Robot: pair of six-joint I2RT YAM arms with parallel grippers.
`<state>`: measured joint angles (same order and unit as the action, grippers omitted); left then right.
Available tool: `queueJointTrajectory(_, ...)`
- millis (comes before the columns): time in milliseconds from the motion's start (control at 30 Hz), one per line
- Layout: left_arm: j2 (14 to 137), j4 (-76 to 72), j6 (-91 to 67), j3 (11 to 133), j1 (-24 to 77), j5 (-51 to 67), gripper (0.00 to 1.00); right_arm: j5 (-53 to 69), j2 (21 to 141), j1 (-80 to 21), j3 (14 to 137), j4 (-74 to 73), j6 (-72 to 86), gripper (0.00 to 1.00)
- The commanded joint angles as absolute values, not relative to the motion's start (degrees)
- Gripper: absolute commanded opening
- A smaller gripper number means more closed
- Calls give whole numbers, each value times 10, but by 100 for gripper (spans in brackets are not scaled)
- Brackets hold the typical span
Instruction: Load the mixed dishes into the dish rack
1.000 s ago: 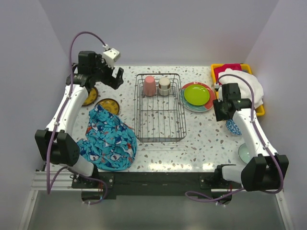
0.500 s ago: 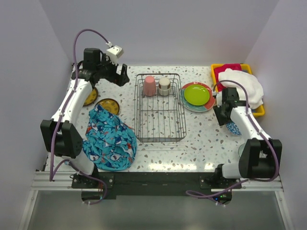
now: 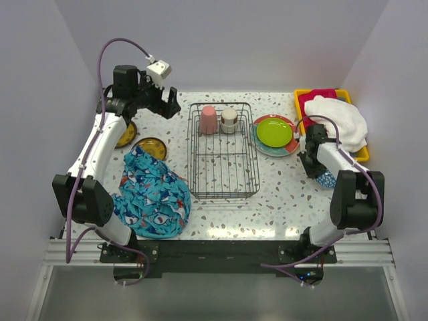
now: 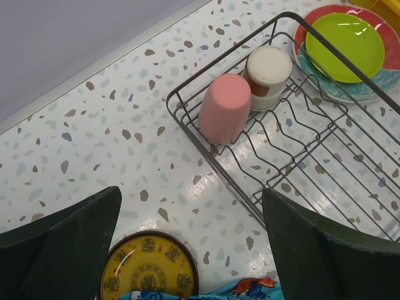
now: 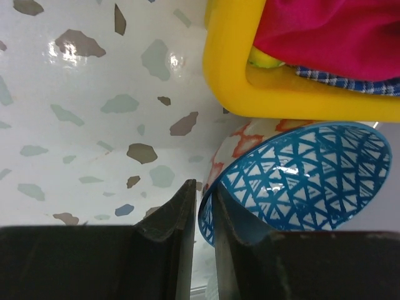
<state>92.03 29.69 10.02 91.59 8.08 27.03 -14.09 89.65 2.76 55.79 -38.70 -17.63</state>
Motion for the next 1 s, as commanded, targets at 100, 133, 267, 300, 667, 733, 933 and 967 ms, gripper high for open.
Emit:
queueJointTrajectory(100,905,267,89,914,85,279,100,-211,867,31,541,-377,-199,17)
queueJointTrajectory(133,907,264,85,914,85,282,100,-211,863,31,540,-376,-203,10)
queueJointTrajectory(267,910,266,86,917,89,284,100,-185,846,32,559,-424,-213,0)
queueJointTrajectory(300,910,266,86,918,89,285,100,-172,837,31,566,-444,-217,0)
queueJointTrajectory(667,913,259,80,888,90,297,99,120,744,13,799,-661,-280,0)
queueJointTrajectory(733,911,259,83,878,90,283,99,225,753,4,830,-650,-251,0)
queueJointTrajectory(933,890,251,98,837,90,203,100,348,742,-131,809,-427,-37,0)
queueJointTrajectory(967,885,250,100,832,90,191,100,359,737,-163,773,-334,35,0)
